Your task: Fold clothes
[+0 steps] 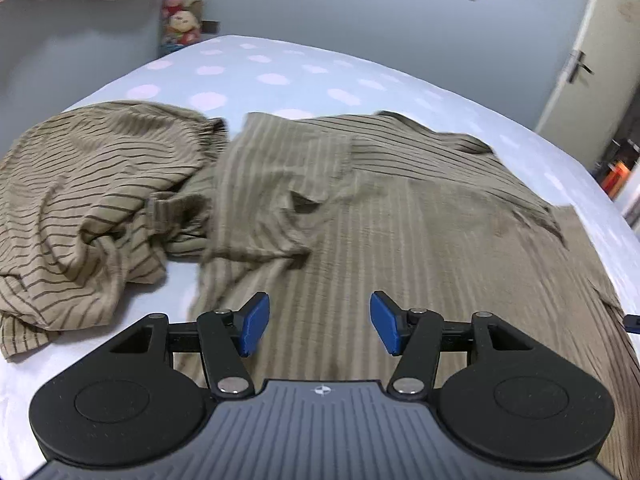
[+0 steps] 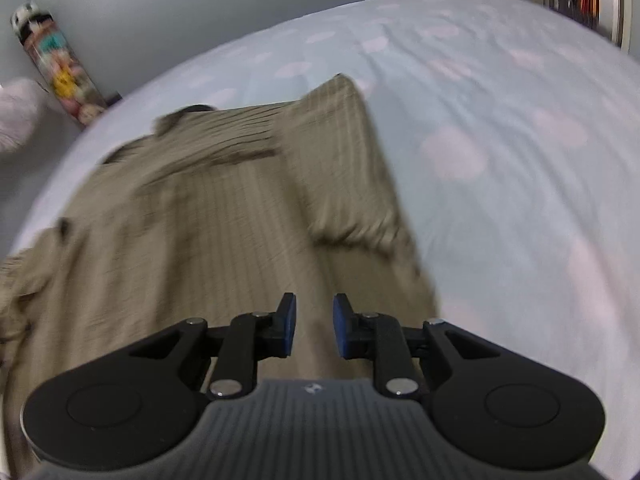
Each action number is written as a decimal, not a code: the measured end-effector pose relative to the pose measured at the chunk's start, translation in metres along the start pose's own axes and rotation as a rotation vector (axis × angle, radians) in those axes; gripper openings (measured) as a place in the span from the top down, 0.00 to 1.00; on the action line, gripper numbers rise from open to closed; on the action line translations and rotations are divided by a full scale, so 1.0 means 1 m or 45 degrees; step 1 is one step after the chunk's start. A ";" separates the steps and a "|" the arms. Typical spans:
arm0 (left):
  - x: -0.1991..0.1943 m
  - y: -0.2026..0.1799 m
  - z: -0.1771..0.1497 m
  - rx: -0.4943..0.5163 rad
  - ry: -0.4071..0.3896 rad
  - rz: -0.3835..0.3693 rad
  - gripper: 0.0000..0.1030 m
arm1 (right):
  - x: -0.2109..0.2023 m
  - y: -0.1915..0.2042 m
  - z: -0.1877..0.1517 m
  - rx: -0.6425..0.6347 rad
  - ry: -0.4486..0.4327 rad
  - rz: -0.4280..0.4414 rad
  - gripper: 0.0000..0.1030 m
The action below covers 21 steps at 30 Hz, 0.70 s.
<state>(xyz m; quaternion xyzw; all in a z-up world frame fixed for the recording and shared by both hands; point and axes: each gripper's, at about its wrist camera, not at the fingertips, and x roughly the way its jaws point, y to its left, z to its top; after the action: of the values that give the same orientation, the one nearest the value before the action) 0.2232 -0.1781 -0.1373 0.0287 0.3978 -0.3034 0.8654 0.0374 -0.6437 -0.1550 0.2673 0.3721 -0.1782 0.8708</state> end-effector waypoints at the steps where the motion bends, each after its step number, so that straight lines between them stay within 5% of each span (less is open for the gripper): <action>1: -0.004 -0.005 -0.002 0.028 0.007 0.000 0.43 | -0.010 0.006 -0.010 0.000 0.006 0.022 0.77; 9: -0.038 -0.025 -0.025 0.132 0.059 0.039 0.42 | -0.079 0.042 -0.090 -0.100 0.001 0.044 0.76; 16: -0.089 -0.018 -0.068 -0.026 -0.012 0.041 0.42 | -0.115 0.052 -0.139 -0.194 -0.067 0.029 0.69; 19: -0.103 -0.020 -0.075 -0.046 -0.016 0.069 0.42 | -0.122 0.056 -0.146 -0.248 -0.128 0.041 0.53; 21: -0.113 -0.023 -0.077 -0.037 -0.005 0.093 0.42 | -0.122 0.057 -0.147 -0.267 -0.139 0.050 0.52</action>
<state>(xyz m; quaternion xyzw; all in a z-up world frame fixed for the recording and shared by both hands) 0.1026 -0.1178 -0.1055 0.0301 0.3990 -0.2659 0.8770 -0.0953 -0.4968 -0.1310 0.1719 0.3353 -0.1357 0.9163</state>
